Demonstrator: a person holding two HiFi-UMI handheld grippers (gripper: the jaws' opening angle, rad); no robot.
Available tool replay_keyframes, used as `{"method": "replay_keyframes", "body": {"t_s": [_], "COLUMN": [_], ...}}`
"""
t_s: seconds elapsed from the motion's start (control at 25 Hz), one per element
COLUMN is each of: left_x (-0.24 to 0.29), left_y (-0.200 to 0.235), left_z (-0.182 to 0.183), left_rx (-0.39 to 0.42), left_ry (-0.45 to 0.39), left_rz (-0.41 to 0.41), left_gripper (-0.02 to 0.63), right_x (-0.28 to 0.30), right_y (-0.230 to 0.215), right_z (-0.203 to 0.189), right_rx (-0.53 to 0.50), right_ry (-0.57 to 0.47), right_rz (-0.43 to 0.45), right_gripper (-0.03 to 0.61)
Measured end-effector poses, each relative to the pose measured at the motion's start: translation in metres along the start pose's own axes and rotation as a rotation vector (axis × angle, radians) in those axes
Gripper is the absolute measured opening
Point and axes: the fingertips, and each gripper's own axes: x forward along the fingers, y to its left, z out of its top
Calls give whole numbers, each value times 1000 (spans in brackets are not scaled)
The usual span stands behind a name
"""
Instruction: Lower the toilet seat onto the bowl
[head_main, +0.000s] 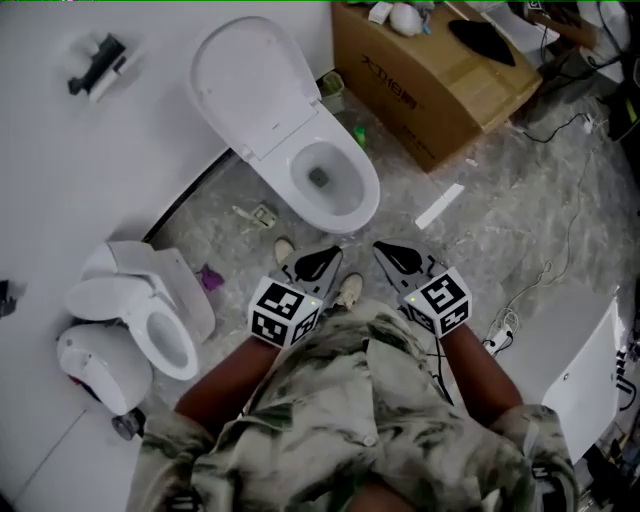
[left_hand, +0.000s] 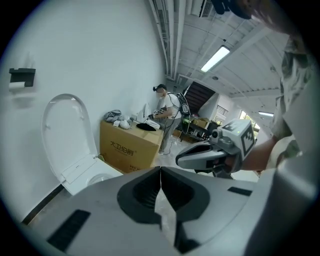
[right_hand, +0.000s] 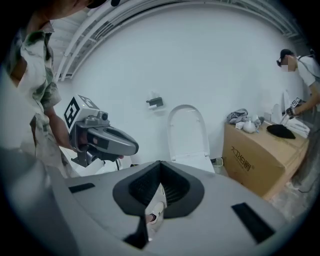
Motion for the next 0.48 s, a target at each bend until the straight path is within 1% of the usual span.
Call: {"method": "replay_keyframes", "body": {"t_s": [0.12, 0.24, 0.48], "left_x": [-16, -30, -48], "left_y": [-9, -18, -35], "left_z": [4, 9, 12], "left_rx": [6, 19, 50], "left_ry": [-13, -31, -49], "left_rz": [-14, -6, -2], "left_gripper": [23, 23, 23], "right_x": [-11, -24, -43], "right_y": [10, 21, 42], "right_z": [12, 21, 27], "right_rx": [-8, -21, -34], "right_ry": [-22, -34, -51], "right_rz": [-8, -7, 3], "right_gripper": [23, 23, 23]}}
